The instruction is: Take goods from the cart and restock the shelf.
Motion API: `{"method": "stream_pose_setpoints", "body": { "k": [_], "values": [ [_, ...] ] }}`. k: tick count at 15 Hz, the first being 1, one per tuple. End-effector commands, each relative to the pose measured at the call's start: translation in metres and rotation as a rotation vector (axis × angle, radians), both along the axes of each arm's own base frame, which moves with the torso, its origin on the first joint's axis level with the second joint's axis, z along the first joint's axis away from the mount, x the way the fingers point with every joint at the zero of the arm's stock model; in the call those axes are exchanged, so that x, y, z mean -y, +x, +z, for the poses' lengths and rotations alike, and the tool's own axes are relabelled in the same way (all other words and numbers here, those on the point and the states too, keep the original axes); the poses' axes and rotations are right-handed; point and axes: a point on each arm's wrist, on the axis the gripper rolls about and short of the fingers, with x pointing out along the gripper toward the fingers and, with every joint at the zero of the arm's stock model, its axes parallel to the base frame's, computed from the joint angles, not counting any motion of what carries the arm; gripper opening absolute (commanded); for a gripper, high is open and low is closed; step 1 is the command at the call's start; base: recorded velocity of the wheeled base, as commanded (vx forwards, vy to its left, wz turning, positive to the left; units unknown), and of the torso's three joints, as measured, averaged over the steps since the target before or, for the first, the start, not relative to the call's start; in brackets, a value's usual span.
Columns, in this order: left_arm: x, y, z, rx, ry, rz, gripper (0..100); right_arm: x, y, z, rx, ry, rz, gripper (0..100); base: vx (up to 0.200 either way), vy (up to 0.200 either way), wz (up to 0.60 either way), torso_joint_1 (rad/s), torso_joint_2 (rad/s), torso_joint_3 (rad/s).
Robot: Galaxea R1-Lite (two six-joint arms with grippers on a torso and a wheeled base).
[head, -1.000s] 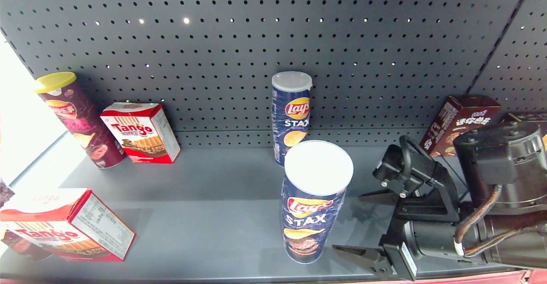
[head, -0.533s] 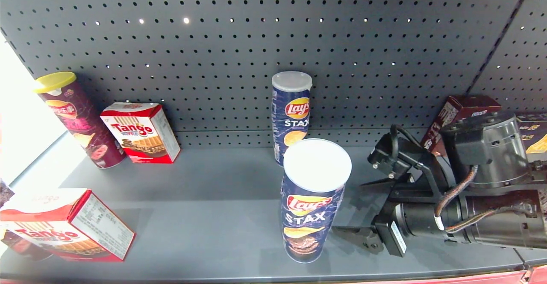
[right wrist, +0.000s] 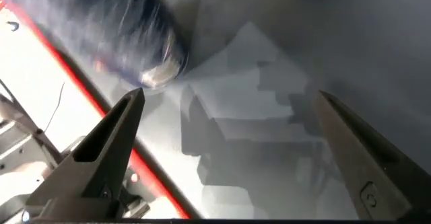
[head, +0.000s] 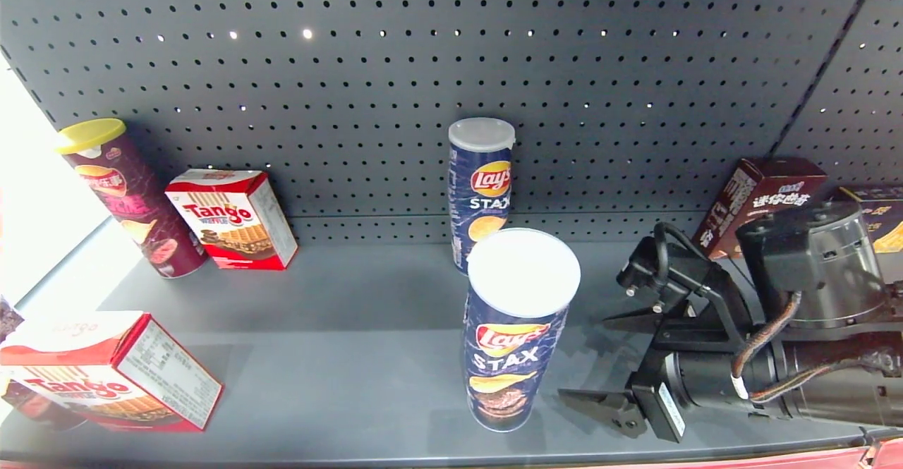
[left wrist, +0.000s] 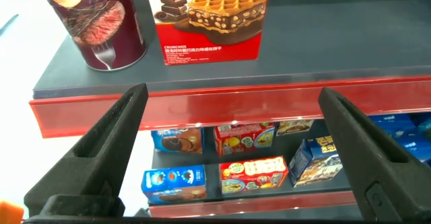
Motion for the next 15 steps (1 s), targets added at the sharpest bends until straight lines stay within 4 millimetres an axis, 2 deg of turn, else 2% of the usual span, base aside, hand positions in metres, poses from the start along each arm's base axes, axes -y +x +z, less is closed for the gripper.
{"method": "stream_pose_setpoints", "body": {
  "k": [1,7,15],
  "values": [
    [0.000,0.000,0.000,-0.001,0.001,0.000,100,0.001,-0.003,0.005,0.016,0.014,0.006,100,0.000,0.000,0.00,0.000,0.00,0.000],
    [0.000,0.000,0.000,-0.001,0.001,0.000,100,-0.016,0.013,0.007,0.018,0.016,0.012,100,0.000,0.000,0.00,0.000,0.00,0.000],
    [0.000,0.000,0.000,-0.001,0.001,-0.002,100,-0.015,0.013,0.007,0.018,0.016,0.011,100,0.000,0.000,0.00,0.000,0.00,0.000]
  ]
}}
